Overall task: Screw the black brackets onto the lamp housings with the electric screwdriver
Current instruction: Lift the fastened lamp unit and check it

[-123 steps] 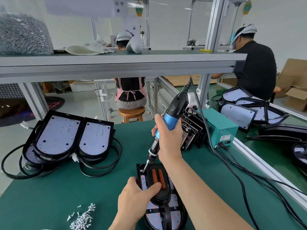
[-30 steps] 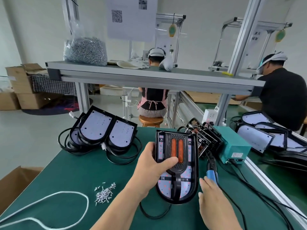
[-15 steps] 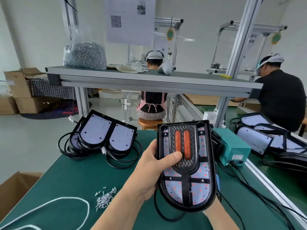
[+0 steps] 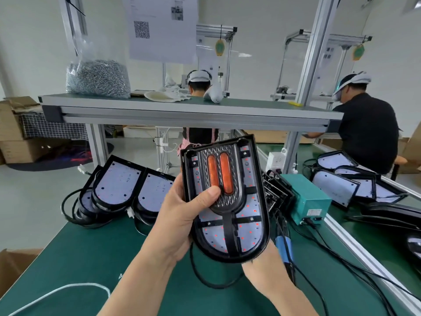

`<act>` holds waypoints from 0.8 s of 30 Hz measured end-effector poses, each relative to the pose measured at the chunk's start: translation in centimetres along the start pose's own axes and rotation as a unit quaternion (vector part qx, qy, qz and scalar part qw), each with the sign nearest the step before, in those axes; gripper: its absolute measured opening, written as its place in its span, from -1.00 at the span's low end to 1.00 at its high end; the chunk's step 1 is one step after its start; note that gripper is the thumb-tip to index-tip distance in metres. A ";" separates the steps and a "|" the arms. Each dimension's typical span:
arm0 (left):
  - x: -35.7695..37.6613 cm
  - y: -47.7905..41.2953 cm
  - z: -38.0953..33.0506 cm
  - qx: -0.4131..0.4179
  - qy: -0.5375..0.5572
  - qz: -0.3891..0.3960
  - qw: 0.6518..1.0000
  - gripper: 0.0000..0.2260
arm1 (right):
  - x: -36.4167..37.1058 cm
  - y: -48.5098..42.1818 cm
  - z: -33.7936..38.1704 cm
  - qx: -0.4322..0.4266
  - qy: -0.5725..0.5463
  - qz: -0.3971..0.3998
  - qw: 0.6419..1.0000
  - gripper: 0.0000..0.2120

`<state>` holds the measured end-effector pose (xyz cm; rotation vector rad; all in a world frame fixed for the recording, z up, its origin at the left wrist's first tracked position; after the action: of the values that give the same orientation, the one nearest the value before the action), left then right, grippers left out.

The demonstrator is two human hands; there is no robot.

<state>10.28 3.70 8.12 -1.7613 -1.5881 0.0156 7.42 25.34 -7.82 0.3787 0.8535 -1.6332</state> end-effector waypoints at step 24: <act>-0.2 1.9 6.1 -0.128 0.040 0.009 0.991 -0.58 | -4.0 -0.7 7.6 0.195 -0.621 0.122 0.749 -0.69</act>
<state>8.92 6.74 2.63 -1.9453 -1.5704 -0.2578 9.28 22.84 0.20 -0.3405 -0.5465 -1.3820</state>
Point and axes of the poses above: each hand's wrist, its own y-axis away from the middle knuckle, its own x-axis out of the palm, z = x × y, the point moved 5 cm from there along -y, towards the middle knuckle, and after that the axes turned 13 degrees about x, right-handed, at the moved point
